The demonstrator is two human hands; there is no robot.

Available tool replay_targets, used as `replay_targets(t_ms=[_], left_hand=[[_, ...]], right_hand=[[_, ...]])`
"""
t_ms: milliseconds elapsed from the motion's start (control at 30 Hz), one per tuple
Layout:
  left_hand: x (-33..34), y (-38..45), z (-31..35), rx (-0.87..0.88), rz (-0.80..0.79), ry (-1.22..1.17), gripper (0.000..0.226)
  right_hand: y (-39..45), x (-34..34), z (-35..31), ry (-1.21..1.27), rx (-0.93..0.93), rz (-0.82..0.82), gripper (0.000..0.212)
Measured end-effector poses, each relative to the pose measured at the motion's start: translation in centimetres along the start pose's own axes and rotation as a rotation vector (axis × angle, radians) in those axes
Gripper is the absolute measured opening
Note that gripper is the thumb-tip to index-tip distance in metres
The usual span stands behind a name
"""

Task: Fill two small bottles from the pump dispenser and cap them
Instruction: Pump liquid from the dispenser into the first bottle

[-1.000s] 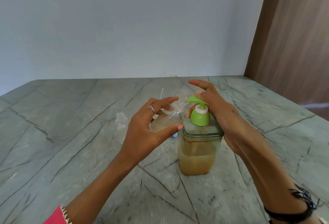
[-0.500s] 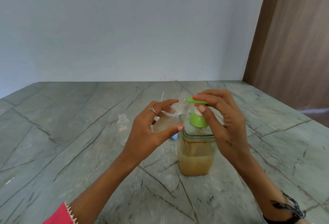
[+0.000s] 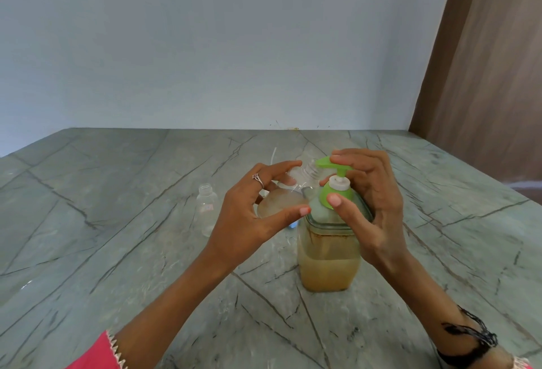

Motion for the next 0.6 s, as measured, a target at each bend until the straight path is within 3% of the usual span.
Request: replay_targets(t_ms=[233, 600], left_hand=[[-0.15, -0.13, -0.36, 0.043, -0.004, 0.042, 0.051], [-0.11, -0.04, -0.29, 0.032, 0.001, 0.046, 0.051]], right_hand=[[0.44, -0.05, -0.06, -0.034, -0.032, 0.077, 0.015], [-0.44, -0.29, 0.33, -0.050, -0.013, 0.038, 0.025]])
Point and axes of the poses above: each hand's wrist, its own y-axis towards the middle knuckle, its own x-axis out of the palm, z = x × y, the point moved 3 cm from there along y, towards the middle knuckle, and after that the axes turned 11 degrees about z, right-handed, at the moved point
